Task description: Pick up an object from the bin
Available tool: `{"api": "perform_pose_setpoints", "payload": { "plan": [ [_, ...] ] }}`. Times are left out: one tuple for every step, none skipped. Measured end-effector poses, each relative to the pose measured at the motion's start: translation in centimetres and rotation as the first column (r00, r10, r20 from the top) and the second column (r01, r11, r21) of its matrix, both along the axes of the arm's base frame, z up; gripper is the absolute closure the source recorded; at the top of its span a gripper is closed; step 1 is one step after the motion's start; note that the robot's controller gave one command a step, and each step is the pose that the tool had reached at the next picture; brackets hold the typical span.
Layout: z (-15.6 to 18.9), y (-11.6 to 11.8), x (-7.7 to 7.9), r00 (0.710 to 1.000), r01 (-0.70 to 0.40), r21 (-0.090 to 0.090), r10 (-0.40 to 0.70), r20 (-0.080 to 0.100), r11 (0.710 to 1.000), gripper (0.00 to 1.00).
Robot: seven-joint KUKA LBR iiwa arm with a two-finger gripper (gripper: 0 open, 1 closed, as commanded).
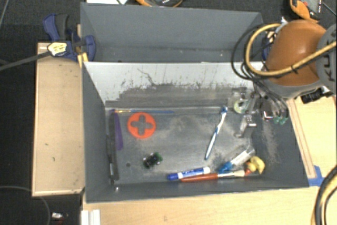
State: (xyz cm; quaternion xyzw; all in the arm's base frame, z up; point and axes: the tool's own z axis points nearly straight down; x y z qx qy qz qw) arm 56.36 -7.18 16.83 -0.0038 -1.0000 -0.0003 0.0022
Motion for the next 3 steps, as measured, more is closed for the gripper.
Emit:
{"api": "perform_pose_setpoints", "payload": {
  "plan": [
    [0.5,0.0,0.2,1.000,-0.004,-0.001,0.004,0.008,1.000,0.00],
    [-9.7,-3.7,-4.1,0.934,-0.358,-0.001,0.358,0.006,0.934,0.00],
    [-3.1,-1.0,2.8,0.819,-0.574,-0.004,0.574,0.011,0.819,0.00]
  ]
}}
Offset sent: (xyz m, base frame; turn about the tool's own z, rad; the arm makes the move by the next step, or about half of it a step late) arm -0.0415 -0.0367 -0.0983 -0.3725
